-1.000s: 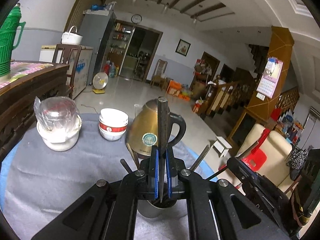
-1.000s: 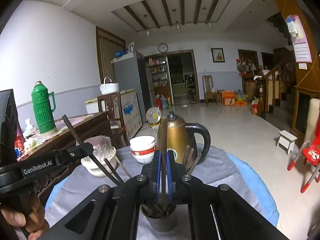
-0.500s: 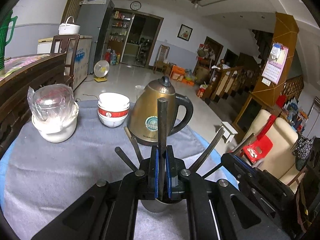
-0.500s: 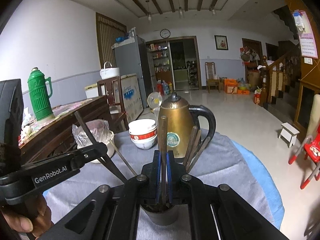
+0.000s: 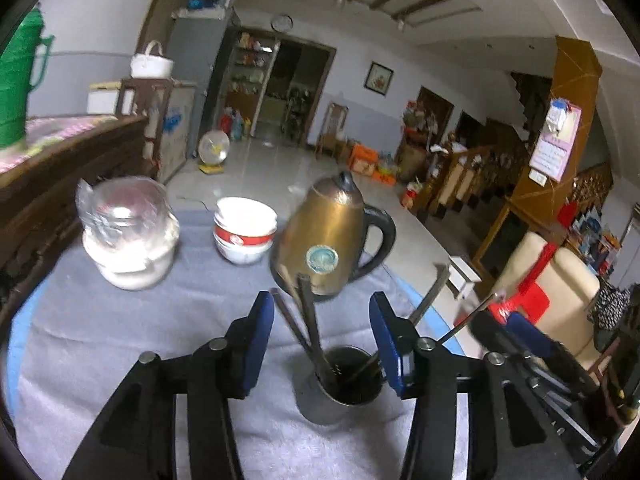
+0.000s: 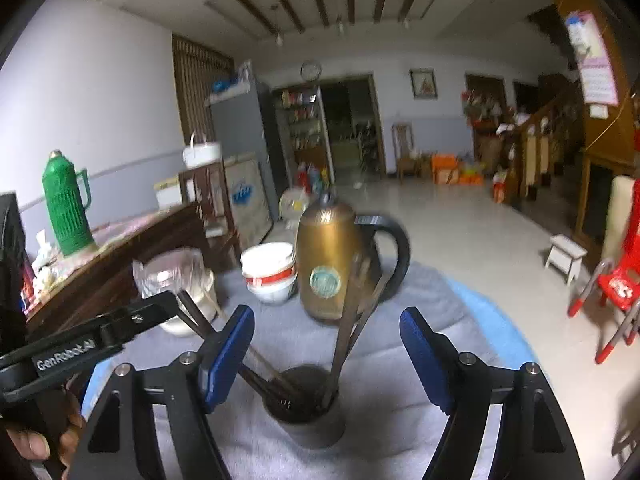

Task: Organize utensils
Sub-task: 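Raise both open tools away from the grey cup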

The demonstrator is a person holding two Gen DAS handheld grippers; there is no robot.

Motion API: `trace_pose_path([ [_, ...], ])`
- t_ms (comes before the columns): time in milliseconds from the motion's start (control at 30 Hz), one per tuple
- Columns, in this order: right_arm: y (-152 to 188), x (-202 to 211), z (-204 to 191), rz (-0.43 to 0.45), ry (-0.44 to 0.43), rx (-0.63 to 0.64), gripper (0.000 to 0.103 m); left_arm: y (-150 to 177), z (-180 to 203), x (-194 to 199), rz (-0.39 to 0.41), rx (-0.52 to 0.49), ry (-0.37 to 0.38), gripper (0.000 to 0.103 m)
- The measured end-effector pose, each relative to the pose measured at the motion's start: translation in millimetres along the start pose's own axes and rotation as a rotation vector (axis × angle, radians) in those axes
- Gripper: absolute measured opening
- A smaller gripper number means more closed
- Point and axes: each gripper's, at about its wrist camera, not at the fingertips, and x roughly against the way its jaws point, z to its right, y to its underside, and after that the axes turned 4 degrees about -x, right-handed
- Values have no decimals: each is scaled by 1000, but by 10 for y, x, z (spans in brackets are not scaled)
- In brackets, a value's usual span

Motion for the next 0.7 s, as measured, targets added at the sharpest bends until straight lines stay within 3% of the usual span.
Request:
trace_pose_path([
  [67, -13, 110, 10, 10, 0, -7, 79, -11, -41, 107, 18, 7, -11, 56],
  [167, 33, 254, 5, 19, 7, -6, 79, 32, -100, 244, 33, 0, -47, 72],
  [300, 176, 355, -1, -13, -2, -13, 79, 190, -135, 269, 10, -35, -101, 79],
  [467, 443, 361, -90, -94, -19, 18, 79, 423, -157, 169, -70, -45, -128, 79],
  [700, 688, 372, -106, -158, -28, -2, 79, 568, -128, 238, -101, -69, -144, 81],
])
